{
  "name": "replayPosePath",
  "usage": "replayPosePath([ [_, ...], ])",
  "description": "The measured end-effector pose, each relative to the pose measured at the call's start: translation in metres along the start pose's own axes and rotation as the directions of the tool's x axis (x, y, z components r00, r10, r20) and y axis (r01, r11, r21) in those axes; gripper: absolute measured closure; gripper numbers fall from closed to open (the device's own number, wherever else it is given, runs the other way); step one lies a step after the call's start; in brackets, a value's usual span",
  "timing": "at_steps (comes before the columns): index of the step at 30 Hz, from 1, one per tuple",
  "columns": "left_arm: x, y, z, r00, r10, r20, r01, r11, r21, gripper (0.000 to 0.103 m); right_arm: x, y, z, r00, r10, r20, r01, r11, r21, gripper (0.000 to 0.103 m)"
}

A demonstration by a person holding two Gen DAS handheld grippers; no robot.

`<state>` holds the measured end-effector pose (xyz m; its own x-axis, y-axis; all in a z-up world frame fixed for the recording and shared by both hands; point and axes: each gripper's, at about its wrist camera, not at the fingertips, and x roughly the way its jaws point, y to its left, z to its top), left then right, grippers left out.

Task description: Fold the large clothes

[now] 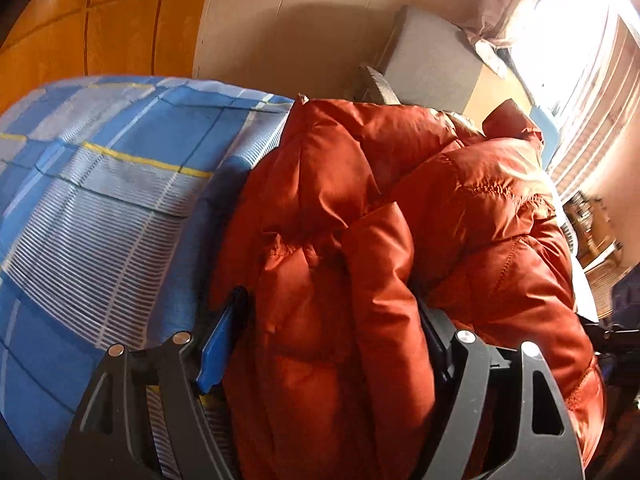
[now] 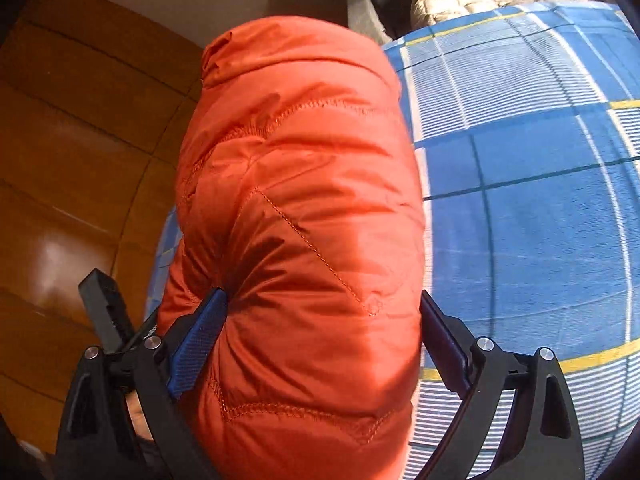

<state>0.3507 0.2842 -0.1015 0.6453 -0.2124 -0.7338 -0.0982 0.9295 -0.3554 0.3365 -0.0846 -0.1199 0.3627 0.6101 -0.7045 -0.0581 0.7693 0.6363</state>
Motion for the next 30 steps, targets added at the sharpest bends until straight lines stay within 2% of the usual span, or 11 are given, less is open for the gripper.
replayPosePath([
  [2, 0.001, 0.004, -0.001, 0.999, -0.033, 0.006, 0.033, 0.999, -0.017, 0.032, 0.005, 0.003, -0.001, 1.0, 0.015, -0.007, -0.015, 1.0, -0.002, 0.017],
  [4, 0.001, 0.007, -0.001, 0.997, -0.079, 0.022, 0.08, 0.996, -0.035, 0.045, 0.007, 0.009, 0.0, 1.0, 0.026, -0.002, -0.026, 0.999, -0.027, 0.031],
  [6, -0.002, 0.007, -0.001, 0.993, -0.117, 0.033, 0.118, 0.992, -0.041, 0.053, 0.006, 0.02, 0.0, 1.0, 0.024, 0.005, -0.024, 0.997, -0.071, 0.048],
  [9, -0.009, 0.004, -0.002, 0.986, -0.159, 0.046, 0.161, 0.986, -0.038, 0.066, -0.001, 0.031, -0.004, 0.999, 0.023, 0.026, -0.02, 0.994, -0.104, 0.06],
  [12, -0.017, 0.001, 0.001, 0.981, -0.185, 0.059, 0.188, 0.981, -0.043, 0.072, -0.012, 0.046, -0.007, 0.998, 0.029, 0.058, -0.02, 0.989, -0.144, 0.066],
  [16, -0.029, -0.011, 0.002, 0.976, -0.204, 0.077, 0.208, 0.977, -0.039, 0.076, -0.033, 0.062, -0.012, 0.994, 0.047, 0.098, -0.027, 0.98, -0.197, 0.069],
  [21, -0.053, -0.043, 0.01, 0.965, -0.237, 0.111, 0.238, 0.971, 0.008, 0.076, -0.07, 0.07, -0.016, 0.983, 0.083, 0.164, -0.042, 0.97, -0.24, 0.07],
  [25, -0.063, -0.079, 0.016, 0.956, -0.267, 0.119, 0.261, 0.963, 0.058, 0.076, -0.114, 0.058, -0.019, 0.971, 0.086, 0.222, -0.027, 0.966, -0.258, 0.07],
  [30, -0.055, -0.142, 0.012, 0.946, -0.315, 0.077, 0.305, 0.944, 0.123, 0.076, -0.162, 0.022, -0.025, 0.959, 0.049, 0.28, 0.019, 0.972, -0.236, 0.07],
])
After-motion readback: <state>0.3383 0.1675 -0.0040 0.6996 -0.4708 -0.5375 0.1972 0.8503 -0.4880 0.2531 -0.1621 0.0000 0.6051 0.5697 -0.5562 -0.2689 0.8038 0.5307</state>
